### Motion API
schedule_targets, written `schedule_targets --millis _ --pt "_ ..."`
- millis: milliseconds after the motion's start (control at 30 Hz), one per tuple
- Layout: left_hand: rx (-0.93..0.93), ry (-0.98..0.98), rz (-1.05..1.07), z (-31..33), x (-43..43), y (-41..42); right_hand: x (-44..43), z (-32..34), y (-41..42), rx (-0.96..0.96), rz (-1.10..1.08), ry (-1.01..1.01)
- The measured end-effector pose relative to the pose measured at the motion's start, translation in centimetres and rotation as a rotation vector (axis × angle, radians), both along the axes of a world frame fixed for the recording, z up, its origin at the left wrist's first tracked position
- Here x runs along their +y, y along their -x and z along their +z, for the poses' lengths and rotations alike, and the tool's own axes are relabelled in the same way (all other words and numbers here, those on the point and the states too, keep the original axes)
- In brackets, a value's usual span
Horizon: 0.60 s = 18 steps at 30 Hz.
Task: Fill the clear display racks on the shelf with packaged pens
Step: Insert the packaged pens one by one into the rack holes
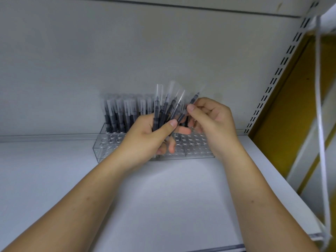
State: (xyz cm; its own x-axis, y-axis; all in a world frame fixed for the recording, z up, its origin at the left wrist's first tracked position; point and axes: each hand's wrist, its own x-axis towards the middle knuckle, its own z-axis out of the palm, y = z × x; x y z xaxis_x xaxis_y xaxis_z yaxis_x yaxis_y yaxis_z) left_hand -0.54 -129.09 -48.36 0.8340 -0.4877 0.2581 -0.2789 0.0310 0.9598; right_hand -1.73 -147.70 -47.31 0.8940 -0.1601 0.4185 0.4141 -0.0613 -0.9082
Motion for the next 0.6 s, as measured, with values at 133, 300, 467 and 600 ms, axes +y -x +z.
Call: schedule_targets --millis 133,300,467,600 --pt "0.016 0.008 0.041 0.0 0.0 0.0 -0.6 0.2 -0.4 -0.078 -0.03 -0.182" --pt "-0.019 -0.005 0.08 -0.3 0.2 -0.5 -1.5 0.1 -0.9 -0.155 -0.232 -0.286" --pt "-0.055 0.004 0.08 -0.7 0.4 -0.8 -1.7 -0.9 -1.3 -0.207 -0.368 0.116" --pt "-0.067 0.005 0.087 -0.6 0.4 -0.9 -1.8 -1.7 -1.8 -0.171 -0.372 0.277"
